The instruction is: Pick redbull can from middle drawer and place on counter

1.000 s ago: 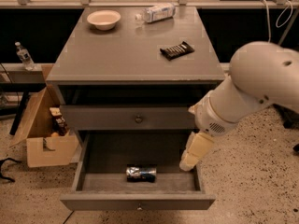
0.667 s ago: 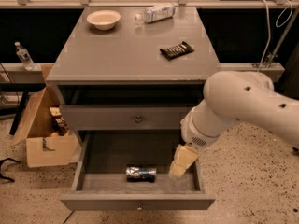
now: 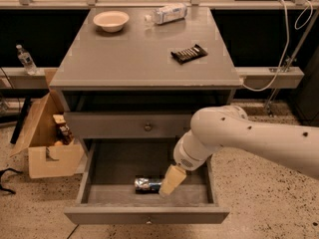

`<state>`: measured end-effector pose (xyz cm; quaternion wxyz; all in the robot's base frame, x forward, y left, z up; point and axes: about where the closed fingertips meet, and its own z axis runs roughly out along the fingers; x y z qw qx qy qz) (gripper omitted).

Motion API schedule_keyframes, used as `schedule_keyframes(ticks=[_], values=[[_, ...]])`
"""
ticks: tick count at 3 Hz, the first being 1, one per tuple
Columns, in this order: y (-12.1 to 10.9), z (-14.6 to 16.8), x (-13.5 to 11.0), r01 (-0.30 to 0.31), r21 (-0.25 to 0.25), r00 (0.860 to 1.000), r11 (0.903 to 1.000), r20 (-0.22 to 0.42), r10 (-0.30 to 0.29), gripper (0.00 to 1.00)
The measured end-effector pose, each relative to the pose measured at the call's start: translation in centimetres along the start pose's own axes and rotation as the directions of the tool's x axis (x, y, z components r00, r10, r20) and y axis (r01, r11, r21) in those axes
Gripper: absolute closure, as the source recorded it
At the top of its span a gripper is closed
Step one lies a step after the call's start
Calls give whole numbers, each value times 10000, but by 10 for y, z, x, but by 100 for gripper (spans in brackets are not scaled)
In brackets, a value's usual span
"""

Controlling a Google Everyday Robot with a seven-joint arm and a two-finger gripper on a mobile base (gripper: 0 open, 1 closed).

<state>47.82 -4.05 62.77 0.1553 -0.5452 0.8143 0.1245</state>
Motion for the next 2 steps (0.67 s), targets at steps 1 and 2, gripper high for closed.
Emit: schedule_keyframes(ticks=[1, 2], values=[[-1, 3, 0, -33, -7, 10000, 10000, 50, 33, 0], [-1, 26, 1, -96, -347, 9999, 9994, 40, 97, 0]])
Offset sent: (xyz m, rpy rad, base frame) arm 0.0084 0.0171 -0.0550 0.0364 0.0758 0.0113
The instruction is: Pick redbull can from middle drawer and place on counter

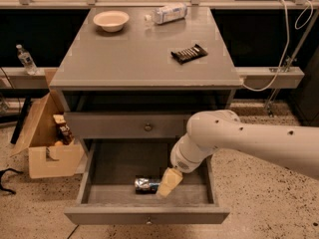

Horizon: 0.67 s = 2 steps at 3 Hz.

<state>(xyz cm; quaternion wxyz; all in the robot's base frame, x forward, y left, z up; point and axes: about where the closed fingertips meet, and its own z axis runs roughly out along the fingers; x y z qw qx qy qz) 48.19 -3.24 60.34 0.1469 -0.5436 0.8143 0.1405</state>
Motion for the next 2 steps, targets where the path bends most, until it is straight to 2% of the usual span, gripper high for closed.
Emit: schedule_keyframes(ticks=[1, 2], values=[[-4, 43, 1, 259, -298, 9994, 9992, 249, -252, 0], [-17, 90, 1, 473, -129, 9968, 9988, 657, -464, 0]])
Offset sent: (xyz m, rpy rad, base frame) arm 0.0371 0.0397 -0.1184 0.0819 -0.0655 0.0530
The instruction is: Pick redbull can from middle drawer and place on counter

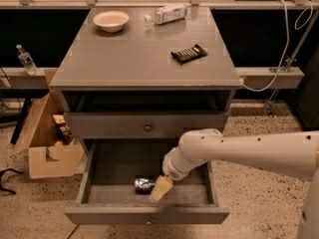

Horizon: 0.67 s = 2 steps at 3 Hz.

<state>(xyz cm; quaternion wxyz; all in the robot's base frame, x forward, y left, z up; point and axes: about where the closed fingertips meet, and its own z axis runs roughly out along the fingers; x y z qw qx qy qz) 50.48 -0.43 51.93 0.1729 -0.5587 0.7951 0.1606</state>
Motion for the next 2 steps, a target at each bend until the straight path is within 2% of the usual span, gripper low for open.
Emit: schedule_keyframes(ticks=[1, 2], values=[[-17, 27, -1, -54, 361, 9979, 9993, 640, 31, 0], [-35, 57, -8, 163, 601, 9901, 9981, 1385, -245, 0]])
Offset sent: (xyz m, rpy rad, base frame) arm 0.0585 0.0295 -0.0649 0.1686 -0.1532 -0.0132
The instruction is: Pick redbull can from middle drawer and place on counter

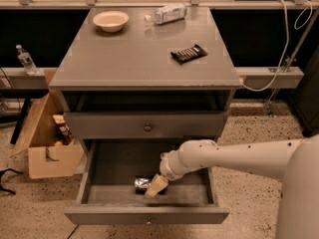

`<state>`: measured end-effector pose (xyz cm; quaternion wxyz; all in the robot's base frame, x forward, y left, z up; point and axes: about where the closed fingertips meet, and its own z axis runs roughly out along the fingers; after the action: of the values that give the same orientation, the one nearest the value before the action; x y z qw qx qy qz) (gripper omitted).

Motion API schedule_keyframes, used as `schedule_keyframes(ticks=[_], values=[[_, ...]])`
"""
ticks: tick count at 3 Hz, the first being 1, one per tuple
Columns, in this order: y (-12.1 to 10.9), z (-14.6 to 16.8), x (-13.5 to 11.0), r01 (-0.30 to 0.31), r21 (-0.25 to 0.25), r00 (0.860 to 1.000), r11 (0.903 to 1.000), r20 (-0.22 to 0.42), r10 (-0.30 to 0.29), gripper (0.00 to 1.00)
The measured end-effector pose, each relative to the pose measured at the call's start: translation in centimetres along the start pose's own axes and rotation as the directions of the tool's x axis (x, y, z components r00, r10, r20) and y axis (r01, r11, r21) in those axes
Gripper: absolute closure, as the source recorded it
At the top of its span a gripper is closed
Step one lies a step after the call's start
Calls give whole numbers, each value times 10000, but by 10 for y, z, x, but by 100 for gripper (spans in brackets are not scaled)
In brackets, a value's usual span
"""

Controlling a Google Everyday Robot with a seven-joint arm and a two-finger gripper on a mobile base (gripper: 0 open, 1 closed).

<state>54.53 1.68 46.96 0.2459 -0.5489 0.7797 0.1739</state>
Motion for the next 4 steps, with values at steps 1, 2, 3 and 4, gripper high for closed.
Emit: schedule_keyframes(ticks=[1, 2, 3, 4], values=[[-9, 22, 2, 194, 116, 9995, 9997, 266, -197, 0], [-14, 46, 7, 687, 342, 9974, 9971, 178, -693, 0], [-11, 66, 11, 1023, 384, 9947, 9940, -165, -1018, 0], [-6, 85, 16, 1154, 267, 9927, 9930, -372, -1143, 0]])
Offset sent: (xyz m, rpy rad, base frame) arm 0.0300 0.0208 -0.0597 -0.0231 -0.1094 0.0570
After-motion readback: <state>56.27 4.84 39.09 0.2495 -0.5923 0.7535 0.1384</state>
